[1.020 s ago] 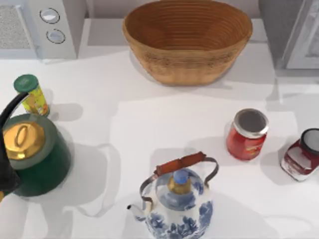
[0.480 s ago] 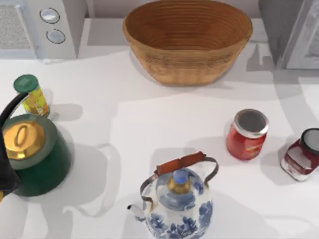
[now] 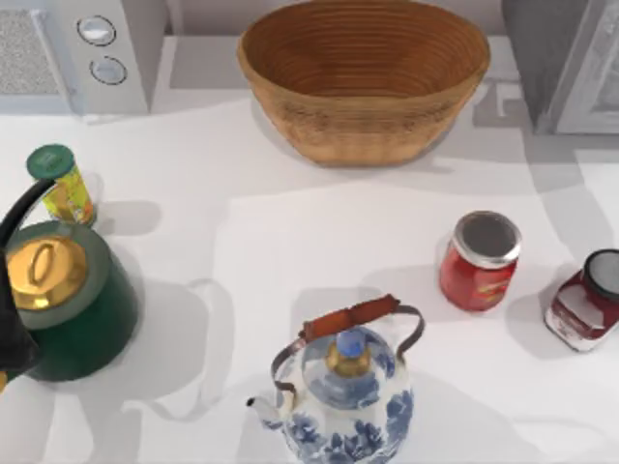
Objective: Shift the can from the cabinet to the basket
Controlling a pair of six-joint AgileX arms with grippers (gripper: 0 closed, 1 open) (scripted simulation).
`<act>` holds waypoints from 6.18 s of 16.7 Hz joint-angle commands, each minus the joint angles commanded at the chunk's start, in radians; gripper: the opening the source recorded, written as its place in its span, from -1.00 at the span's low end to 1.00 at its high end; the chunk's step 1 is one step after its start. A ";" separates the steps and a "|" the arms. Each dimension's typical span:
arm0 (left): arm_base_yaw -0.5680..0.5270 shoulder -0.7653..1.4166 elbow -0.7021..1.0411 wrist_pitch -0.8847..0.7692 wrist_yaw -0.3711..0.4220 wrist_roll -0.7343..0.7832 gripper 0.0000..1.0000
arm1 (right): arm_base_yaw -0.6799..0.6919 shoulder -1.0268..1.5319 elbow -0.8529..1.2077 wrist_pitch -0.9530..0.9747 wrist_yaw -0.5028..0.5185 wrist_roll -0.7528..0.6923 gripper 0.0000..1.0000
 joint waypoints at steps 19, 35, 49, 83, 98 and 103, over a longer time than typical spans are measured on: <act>0.000 0.000 0.000 0.000 0.000 0.000 1.00 | -0.048 0.180 0.130 0.060 -0.028 0.000 1.00; 0.000 0.000 0.000 0.000 0.000 0.000 1.00 | -0.056 0.219 0.161 0.068 -0.036 0.000 -0.51; 0.000 0.000 0.000 0.000 0.000 0.000 1.00 | -0.048 0.205 0.166 0.052 -0.026 0.001 -1.00; 0.000 0.000 0.000 0.000 0.000 0.000 1.00 | -0.062 -0.893 -1.100 0.125 -0.068 -0.010 -1.00; 0.000 0.000 0.000 0.000 0.000 0.000 1.00 | -0.181 -1.320 -1.748 0.415 -0.196 -0.014 -1.00; 0.000 0.000 0.000 0.000 0.000 0.000 1.00 | -0.153 -1.216 -1.666 0.446 -0.150 -0.013 -1.00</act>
